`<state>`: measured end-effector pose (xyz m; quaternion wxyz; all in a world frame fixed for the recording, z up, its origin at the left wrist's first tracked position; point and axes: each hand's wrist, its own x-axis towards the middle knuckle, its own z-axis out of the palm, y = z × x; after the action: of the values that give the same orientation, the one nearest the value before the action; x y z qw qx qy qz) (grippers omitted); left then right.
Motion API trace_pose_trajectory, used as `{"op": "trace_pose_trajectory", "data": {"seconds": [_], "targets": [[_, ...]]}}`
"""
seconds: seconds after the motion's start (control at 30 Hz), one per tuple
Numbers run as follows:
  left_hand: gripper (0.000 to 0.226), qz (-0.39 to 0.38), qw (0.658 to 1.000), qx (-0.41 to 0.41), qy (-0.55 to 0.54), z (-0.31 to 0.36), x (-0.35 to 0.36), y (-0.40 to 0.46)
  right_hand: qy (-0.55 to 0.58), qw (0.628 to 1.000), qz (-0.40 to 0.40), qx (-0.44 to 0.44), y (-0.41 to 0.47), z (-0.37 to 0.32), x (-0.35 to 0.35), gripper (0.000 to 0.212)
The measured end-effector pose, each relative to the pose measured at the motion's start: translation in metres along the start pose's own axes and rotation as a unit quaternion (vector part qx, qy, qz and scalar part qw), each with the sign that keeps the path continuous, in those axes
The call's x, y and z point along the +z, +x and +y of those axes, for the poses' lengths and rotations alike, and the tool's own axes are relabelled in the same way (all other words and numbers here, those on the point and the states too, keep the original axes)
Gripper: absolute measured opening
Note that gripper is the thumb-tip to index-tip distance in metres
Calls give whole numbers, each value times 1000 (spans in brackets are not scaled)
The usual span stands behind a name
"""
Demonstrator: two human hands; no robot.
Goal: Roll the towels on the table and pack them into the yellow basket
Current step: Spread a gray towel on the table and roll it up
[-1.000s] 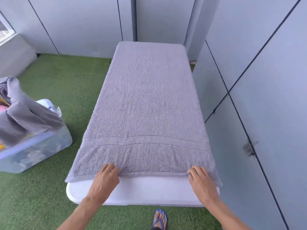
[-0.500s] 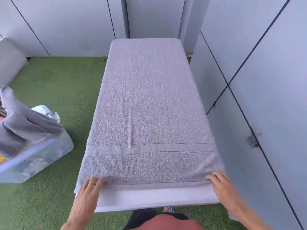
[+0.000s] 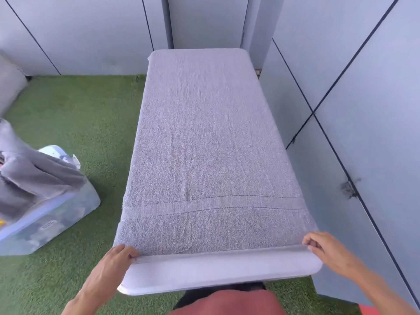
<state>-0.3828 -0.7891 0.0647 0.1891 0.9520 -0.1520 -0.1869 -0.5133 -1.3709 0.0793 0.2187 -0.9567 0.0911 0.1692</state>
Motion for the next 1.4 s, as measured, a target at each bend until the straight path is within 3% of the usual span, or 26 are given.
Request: {"op": "trace_pose_trajectory", "data": {"seconds": [0.17, 0.3, 0.37, 0.5, 0.57, 0.8, 1.03, 1.4], "targets": [[32, -10, 999, 42, 10, -14, 3, -10, -22, 1000, 2, -2, -5, 9, 5, 47], [30, 3, 1000, -7, 14, -16, -6, -6, -13, 998, -52, 30, 5, 11, -9, 48], [27, -53, 998, -25, 11, -12, -17, 2, 1, 993, -103, 51, 14, 14, -16, 51], [32, -123, 989, -72, -34, -5, -28, 17, 20, 983, -160, 88, 28, 15, -27, 32], [42, -134, 985, -94, -51, -8, -29, 19, 35, 983, -151, 93, 28, 12, -29, 28], [50, -127, 986, -97, -55, -14, -27, 20, 22, 988, -109, 109, 20, 17, -18, 56], [46, -128, 985, -100, -59, -15, -26, 27, 63, 988, -83, 116, 6, 10, -22, 34], [42, -51, 990, -89, -98, -9, -25, 10, 99, 988, -41, 113, 1, 3, -22, 35]]}}
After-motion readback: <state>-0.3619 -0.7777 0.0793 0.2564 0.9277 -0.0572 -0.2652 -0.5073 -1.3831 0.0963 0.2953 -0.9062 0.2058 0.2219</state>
